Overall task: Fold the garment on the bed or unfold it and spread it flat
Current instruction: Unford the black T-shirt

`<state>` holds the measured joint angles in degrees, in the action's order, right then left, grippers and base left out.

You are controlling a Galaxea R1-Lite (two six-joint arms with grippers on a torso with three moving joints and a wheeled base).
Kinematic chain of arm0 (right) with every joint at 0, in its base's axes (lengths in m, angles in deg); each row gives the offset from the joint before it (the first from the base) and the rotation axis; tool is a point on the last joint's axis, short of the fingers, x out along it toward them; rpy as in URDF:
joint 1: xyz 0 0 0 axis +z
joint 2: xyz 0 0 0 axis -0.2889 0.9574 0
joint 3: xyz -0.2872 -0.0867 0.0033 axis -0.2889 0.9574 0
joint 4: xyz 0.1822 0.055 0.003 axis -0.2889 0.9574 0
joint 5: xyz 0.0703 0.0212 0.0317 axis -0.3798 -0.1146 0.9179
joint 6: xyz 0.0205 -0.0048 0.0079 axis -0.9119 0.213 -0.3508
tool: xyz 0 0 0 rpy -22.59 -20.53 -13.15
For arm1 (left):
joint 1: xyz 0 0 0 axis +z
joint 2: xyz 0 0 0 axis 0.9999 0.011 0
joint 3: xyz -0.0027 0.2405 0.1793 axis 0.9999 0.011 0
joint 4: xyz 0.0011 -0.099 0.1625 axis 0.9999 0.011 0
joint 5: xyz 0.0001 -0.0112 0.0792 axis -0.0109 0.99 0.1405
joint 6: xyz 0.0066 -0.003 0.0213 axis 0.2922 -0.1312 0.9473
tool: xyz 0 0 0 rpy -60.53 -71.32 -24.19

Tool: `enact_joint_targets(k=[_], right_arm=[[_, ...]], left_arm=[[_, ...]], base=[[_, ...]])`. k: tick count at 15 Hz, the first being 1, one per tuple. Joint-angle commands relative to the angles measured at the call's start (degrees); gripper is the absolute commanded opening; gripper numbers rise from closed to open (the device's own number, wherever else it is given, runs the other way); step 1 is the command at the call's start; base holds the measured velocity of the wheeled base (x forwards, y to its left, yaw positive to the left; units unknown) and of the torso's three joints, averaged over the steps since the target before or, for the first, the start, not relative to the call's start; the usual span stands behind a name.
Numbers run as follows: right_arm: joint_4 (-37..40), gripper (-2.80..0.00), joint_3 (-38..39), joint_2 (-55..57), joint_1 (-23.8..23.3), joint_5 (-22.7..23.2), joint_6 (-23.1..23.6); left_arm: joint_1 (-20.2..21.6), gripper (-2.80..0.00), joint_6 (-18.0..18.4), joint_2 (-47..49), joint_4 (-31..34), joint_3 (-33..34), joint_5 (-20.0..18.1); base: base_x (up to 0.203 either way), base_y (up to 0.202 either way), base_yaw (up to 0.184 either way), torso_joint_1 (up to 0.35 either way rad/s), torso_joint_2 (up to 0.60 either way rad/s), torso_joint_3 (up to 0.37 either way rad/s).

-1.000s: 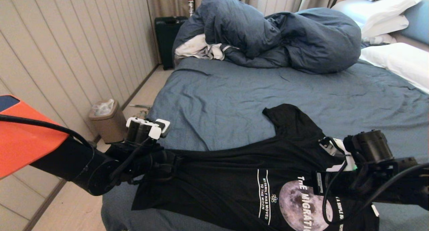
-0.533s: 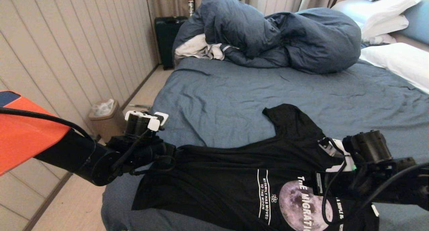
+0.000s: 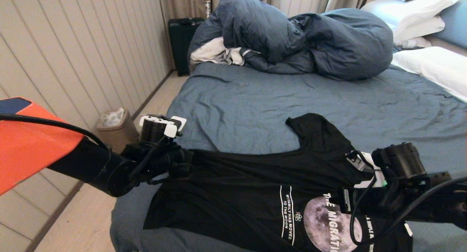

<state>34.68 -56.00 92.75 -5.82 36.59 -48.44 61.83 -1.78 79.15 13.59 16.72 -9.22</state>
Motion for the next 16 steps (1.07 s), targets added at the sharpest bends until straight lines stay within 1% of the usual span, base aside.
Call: enact_joint_targets(k=[1,4,8,10,11,16], right_arm=[[-0.1,-2.8,0.07,0.22,0.01,0.04,-0.07],[-0.18,-2.8,0.05,0.84,0.01,0.05,-0.07],[-0.18,-2.8,0.07,1.28,0.08,0.06,-0.07],[-0.18,-2.8,0.07,1.45,0.1,0.06,-0.07],[-0.21,-2.8,0.13,1.54,0.08,0.06,-0.01],[-0.27,-2.8,0.07,2.41,0.01,-0.03,0.37]], left_arm=[[1.07,-2.8,1.27,1.26,-0.63,-2.54,0.29],[3.39,-2.8,5.11,4.23,-0.85,-10.22,0.34],[6.64,-2.8,9.3,11.37,-0.59,-19.77,0.32],[7.83,-2.8,10.44,14.74,0.26,-23.81,0.27],[8.07,-2.8,10.6,15.87,0.77,-24.73,0.24],[8.12,-2.8,10.91,16.33,0.94,-24.09,0.4]], base=[[0.0,0.0,0.0,0.0,0.0,0.0],[0.0,0.0,0.0,0.0,0.0,0.0],[0.0,0.0,0.0,0.0,0.0,0.0],[0.0,0.0,0.0,0.0,0.0,0.0],[0.0,0.0,0.0,0.0,0.0,0.0],[0.0,0.0,0.0,0.0,0.0,0.0]])
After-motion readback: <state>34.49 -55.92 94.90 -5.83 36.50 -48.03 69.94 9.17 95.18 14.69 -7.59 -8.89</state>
